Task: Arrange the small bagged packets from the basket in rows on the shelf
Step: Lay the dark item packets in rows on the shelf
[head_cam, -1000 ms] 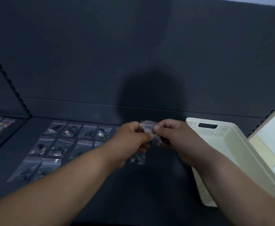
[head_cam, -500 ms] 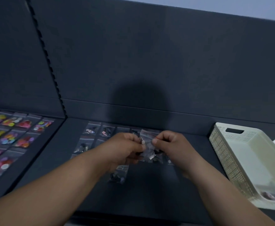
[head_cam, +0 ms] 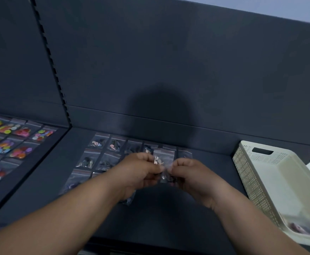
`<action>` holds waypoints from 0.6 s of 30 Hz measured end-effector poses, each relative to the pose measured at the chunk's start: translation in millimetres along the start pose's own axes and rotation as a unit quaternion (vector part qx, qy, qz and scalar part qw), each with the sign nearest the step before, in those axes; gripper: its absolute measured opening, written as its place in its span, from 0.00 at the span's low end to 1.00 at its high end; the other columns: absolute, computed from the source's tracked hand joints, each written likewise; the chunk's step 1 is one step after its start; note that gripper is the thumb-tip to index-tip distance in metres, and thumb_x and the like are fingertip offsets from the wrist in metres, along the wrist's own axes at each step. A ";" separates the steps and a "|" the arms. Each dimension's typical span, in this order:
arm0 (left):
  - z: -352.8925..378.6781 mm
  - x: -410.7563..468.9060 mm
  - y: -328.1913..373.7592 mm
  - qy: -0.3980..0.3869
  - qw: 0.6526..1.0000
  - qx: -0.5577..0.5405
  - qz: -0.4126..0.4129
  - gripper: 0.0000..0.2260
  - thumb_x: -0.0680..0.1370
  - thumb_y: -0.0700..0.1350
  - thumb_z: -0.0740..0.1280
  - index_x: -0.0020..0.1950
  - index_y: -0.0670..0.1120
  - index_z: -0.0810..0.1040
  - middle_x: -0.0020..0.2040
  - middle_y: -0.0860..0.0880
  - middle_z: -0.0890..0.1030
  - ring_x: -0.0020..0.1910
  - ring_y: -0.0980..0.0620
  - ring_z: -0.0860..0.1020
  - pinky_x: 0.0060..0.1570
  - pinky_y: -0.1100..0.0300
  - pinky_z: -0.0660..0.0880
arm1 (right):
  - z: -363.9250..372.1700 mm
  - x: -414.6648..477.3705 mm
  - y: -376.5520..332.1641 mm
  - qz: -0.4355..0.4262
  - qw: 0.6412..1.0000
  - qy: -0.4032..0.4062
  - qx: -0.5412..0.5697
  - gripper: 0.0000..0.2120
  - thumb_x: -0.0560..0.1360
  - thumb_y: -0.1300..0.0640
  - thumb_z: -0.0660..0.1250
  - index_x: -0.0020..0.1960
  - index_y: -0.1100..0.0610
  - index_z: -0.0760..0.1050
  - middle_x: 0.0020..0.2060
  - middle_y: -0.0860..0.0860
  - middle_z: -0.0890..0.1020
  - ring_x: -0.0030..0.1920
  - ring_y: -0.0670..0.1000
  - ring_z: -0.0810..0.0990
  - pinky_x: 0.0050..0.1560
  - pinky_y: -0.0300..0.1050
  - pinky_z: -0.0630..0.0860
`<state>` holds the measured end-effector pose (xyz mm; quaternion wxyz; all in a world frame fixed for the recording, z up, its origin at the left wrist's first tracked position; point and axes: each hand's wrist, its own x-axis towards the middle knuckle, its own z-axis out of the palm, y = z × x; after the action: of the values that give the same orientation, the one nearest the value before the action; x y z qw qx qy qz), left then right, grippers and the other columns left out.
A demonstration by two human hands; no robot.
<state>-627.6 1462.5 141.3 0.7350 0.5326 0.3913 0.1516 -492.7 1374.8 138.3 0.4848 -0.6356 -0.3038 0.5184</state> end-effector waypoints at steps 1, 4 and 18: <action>1.5 -0.4 0.3 -0.002 1.000 0.006 -0.005 0.06 0.74 0.34 0.69 0.49 0.42 0.76 0.37 0.45 0.80 0.33 0.52 0.78 0.30 0.64 0.76 | -1.4 -0.1 0.9 0.002 1.000 -0.006 -0.002 0.09 0.75 0.65 0.65 0.36 0.58 0.73 0.32 0.54 0.77 0.34 0.50 0.75 0.37 0.41 0.72; 3.7 0.3 -0.8 0.007 1.000 0.023 -0.017 0.08 0.74 0.33 0.68 0.46 0.44 0.73 0.34 0.46 0.78 0.30 0.53 0.76 0.29 0.63 0.74 | -3.7 0.3 6.1 -0.018 0.999 -0.014 -0.031 0.08 0.74 0.65 0.66 0.37 0.57 0.74 0.33 0.55 0.76 0.33 0.50 0.74 0.37 0.42 0.71; -3.8 7.8 -14.7 0.001 0.996 0.071 -0.055 0.10 0.74 0.35 0.68 0.39 0.47 0.72 0.33 0.49 0.78 0.32 0.53 0.75 0.35 0.61 0.73 | -24.3 -9.5 38.0 -0.048 0.939 0.117 -0.320 0.10 0.73 0.63 0.65 0.38 0.50 0.76 0.34 0.49 0.81 0.36 0.48 0.79 0.43 0.44 0.77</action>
<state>-628.3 1464.3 124.3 0.7026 0.5607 0.4302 0.0832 -476.6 1345.9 106.2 0.3118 -0.7979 -0.4253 0.2919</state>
